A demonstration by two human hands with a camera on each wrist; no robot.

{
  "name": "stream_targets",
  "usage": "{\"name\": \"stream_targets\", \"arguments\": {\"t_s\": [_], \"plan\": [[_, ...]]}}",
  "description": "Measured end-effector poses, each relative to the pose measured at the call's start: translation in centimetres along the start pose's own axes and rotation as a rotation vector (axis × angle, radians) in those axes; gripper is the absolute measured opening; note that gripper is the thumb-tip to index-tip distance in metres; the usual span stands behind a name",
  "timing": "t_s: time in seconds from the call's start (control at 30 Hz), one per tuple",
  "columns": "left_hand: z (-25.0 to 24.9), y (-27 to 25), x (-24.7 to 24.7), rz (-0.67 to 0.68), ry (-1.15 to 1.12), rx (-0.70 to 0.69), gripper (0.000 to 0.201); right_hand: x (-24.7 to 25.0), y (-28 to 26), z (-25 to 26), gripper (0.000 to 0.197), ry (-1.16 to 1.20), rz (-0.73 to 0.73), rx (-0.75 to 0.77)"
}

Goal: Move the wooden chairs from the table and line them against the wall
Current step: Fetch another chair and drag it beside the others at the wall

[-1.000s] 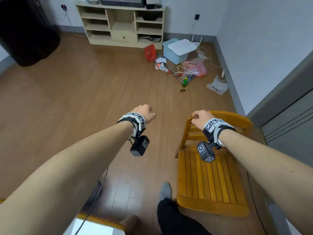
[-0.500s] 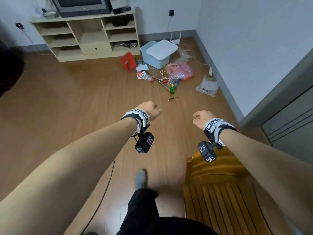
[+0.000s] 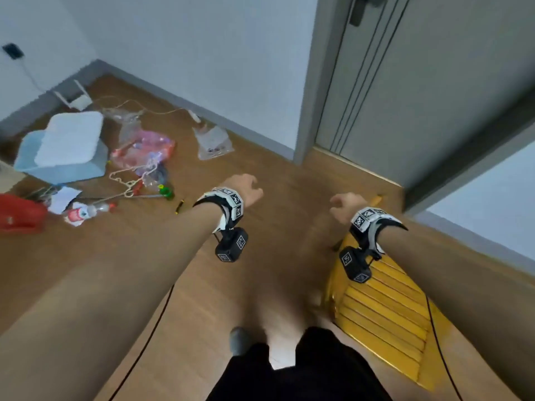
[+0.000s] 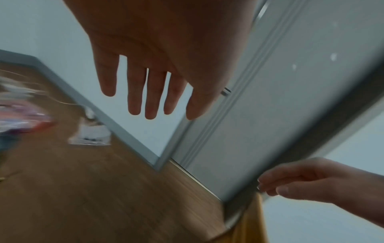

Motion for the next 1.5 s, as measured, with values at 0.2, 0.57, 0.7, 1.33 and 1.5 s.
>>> {"name": "stream_targets", "arguments": {"t_s": [0.2, 0.57, 0.7, 1.33, 1.5], "plan": [[-12.0, 5.9, -0.7, 0.101, 0.142, -0.293, 0.056, 0.1, -1.8, -10.0, 0.045, 0.163, -0.062, -0.275], [-30.9, 10.0, -7.8, 0.275, 0.417, -0.626, 0.051, -3.3, -8.3, -21.2, 0.046, 0.542, -0.146, -0.622], [-35.7, 11.4, -10.7, 0.348, 0.505, -0.749, 0.051, -5.4, -10.4, -22.5, 0.046, 0.684, -0.195, -0.787], [-32.5, 14.7, -18.3, 0.534, 1.080, -1.373, 0.043, -19.1, -6.9, -3.4, 0.036, 1.182, -0.501, -1.300], [-32.5, 15.6, -19.8, 0.486, 1.120, -1.547, 0.036, -20.1, -5.5, -3.7, 0.035, 1.179, -0.571, -1.346]]}}
Point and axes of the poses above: each hand's wrist, its own y-axis towards the middle knuckle, its own x-axis out of the back of the hand, z = x × y, the point moved 7 cm from there along y, towards the middle knuckle, and after that the axes turned 7 degrees about z, right-handed, at the moved point
